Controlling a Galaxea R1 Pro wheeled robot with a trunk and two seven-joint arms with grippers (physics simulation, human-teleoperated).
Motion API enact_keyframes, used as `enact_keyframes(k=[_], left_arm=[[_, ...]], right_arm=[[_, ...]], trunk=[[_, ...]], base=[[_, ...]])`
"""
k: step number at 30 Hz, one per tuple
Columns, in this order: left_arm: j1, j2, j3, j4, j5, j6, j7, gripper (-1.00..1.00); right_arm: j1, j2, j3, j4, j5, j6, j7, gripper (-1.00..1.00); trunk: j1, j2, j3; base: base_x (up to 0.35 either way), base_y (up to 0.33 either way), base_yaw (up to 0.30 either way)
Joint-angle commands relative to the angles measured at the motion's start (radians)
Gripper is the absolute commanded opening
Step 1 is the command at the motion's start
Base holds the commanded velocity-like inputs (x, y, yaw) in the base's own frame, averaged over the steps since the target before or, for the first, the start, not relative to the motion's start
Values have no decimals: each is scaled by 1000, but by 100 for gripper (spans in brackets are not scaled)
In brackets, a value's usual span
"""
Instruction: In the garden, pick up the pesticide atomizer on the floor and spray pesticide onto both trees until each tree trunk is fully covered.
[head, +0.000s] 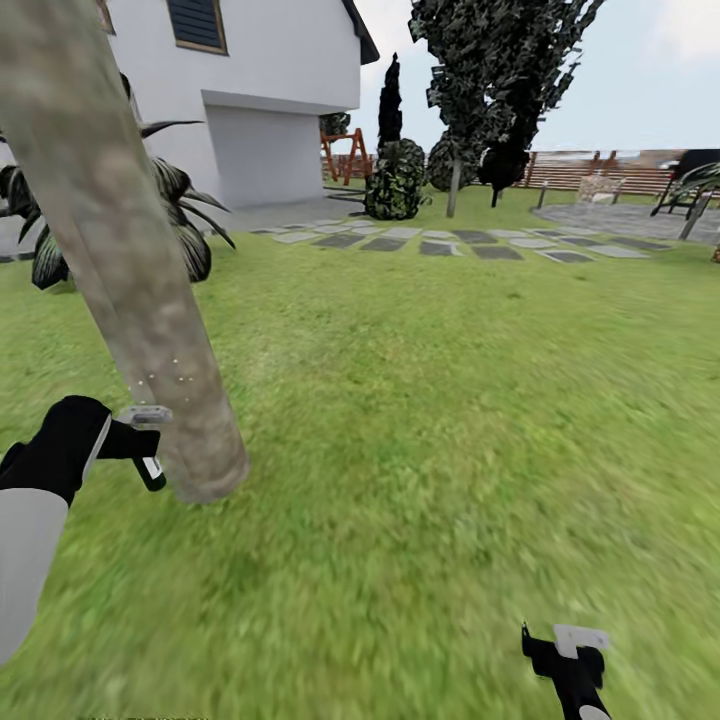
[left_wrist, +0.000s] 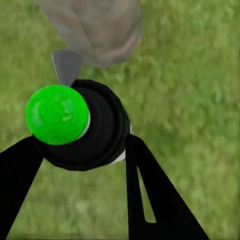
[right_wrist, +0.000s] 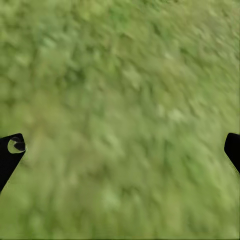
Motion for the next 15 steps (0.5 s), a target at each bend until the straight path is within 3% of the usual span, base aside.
enact_keyframes(k=[1, 7, 15], left_arm=[[-1, -1, 3, 46, -11, 3, -10, -100], [-2, -3, 3, 82, -12, 2, -10, -100], [1, -2, 1, 84, -12, 2, -10, -100]], right_arm=[[0, 0, 9, 0, -8, -2, -2, 100], [0, 0, 9, 0, -8, -2, -2, 100], [0, 0, 9, -1, -8, -2, -2, 100]], trunk=[[0, 0, -1], [0, 0, -1], [0, 0, -1]], base=[[91, -269, 276], [61, -273, 275], [64, -276, 36]])
